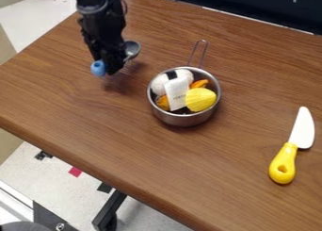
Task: Mouv the bleu spoon to raight of plat
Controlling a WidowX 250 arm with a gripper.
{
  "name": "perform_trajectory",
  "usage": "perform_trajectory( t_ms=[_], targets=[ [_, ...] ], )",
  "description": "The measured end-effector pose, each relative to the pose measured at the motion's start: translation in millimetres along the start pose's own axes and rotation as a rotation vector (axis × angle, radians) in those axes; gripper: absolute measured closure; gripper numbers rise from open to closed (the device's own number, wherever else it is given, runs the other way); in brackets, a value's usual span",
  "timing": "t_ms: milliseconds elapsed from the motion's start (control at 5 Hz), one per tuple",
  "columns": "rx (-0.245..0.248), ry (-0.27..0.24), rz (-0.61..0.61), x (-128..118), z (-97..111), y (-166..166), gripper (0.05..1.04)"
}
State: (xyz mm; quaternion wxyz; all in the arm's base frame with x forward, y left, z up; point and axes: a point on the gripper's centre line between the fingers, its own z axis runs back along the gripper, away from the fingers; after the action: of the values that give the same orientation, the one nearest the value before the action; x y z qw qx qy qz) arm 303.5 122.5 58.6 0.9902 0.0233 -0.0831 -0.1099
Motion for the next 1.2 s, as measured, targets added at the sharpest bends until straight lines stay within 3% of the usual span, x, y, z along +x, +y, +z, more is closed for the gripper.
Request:
perform_trajectory(
  t_ms=[200,400,600,800,1000,1200],
  targets=[
    [-0.058,-0.008,0.067,15,19,-8,0.772],
    [-0.126,0.011,0.118,33,46,-27,0.772],
    [-0.164,0.044,0.142,48,60,-55,0.772],
    [-0.131,0.039,0.135,59,70,-84,0.772],
    [-0.093,0.03,0.145,66,61,-126,0.772],
    [-0.097,-0.013,0.163,82,56,-149,0.772]
  ],
)
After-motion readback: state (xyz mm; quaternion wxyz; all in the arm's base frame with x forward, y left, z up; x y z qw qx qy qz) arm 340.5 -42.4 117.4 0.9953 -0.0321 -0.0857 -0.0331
